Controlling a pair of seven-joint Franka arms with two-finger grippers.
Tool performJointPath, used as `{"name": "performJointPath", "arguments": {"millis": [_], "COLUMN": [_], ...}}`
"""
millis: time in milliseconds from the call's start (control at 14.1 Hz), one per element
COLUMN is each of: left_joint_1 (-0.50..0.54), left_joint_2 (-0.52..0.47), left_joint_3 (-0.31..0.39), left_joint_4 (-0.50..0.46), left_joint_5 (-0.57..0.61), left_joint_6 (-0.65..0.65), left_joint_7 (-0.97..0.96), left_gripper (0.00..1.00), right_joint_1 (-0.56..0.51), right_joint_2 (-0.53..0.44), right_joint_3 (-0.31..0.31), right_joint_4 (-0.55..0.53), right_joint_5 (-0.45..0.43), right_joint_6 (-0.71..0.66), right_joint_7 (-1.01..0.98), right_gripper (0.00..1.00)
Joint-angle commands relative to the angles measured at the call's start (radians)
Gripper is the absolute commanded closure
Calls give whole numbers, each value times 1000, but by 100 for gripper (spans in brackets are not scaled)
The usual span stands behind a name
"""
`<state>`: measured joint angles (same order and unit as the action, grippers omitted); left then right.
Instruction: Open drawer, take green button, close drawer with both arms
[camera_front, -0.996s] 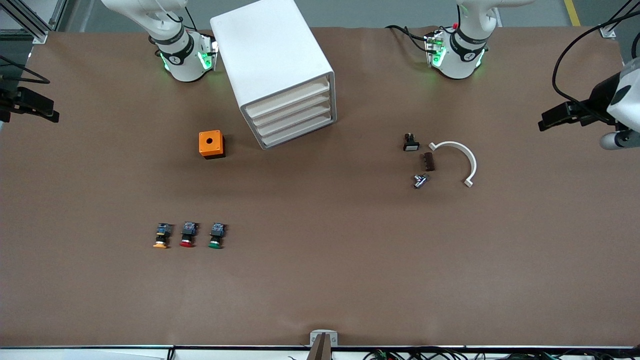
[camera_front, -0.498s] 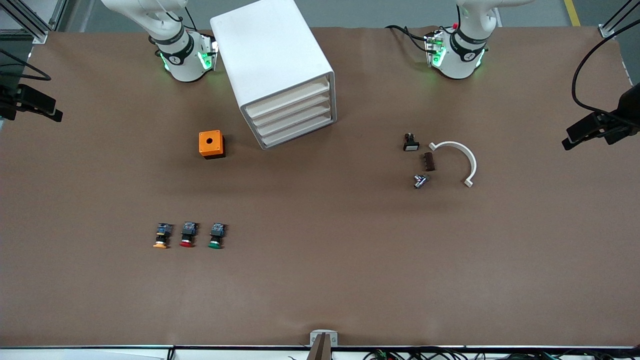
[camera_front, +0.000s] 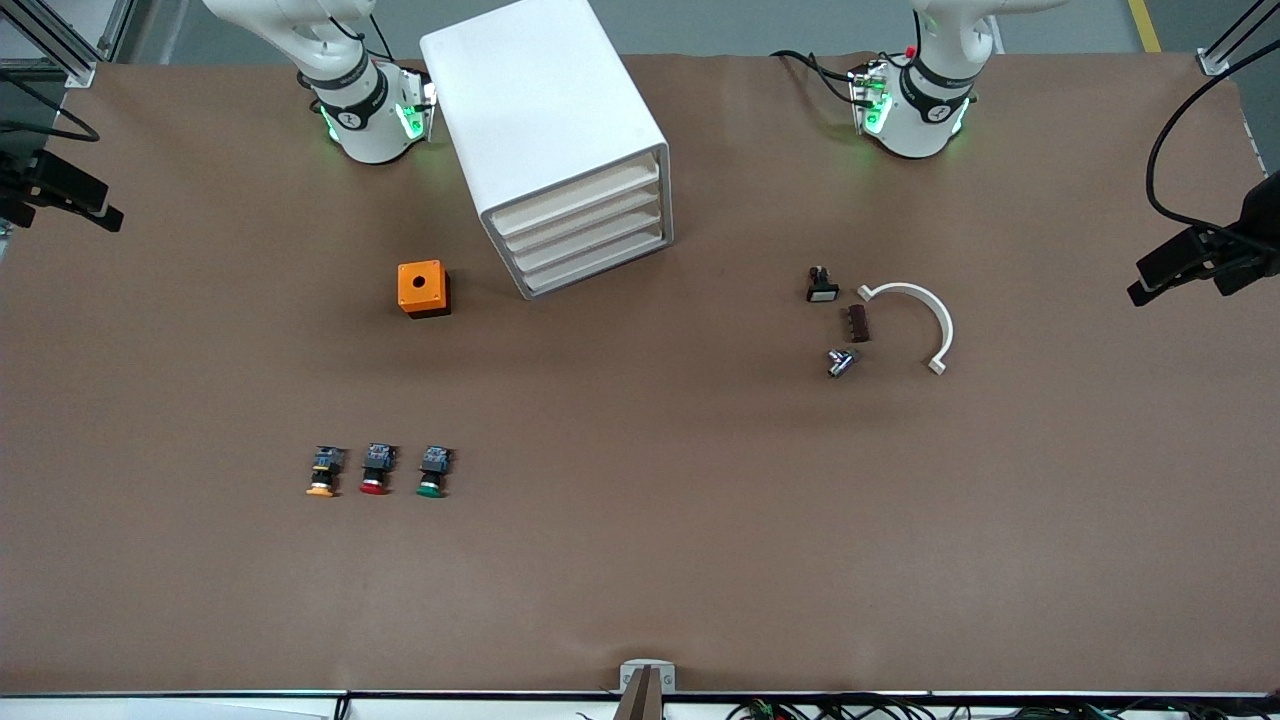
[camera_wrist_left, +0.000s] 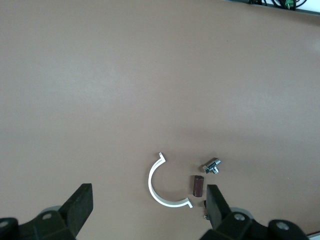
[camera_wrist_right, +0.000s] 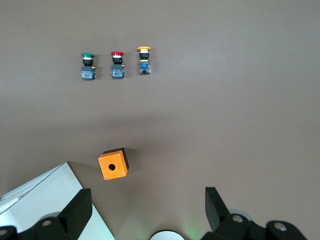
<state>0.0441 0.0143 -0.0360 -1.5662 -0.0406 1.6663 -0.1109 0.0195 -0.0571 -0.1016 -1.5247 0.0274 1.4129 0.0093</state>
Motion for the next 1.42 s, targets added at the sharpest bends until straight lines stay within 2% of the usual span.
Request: {"name": "performJointPath", "arguments": {"millis": [0,569,996,1352], "left_joint_1": [-3,-9,-7,-10], "left_joint_2": [9,9,9,9], "left_joint_3": [-5,-7,-7,-21], "left_joint_4": [15,20,20,18], "left_joint_5": [18,11,21,79], "left_joint_6": [6,3,-92,-115], "left_joint_7": [14,0,11,13], "left_gripper": [0,0,0,0], "right_joint_1": [-15,-15,-24,-24], "right_joint_2": [-27,-29,-33,-38], "right_joint_3": [11,10,10,6], "right_joint_4": [-31,-25,-25,-23], "right_joint_5": [16,-26,-27,-47], "right_joint_6": [17,32,31,24], "right_joint_7": [14,-17,-18,-18], "right_gripper": [0,0,0,0]}}
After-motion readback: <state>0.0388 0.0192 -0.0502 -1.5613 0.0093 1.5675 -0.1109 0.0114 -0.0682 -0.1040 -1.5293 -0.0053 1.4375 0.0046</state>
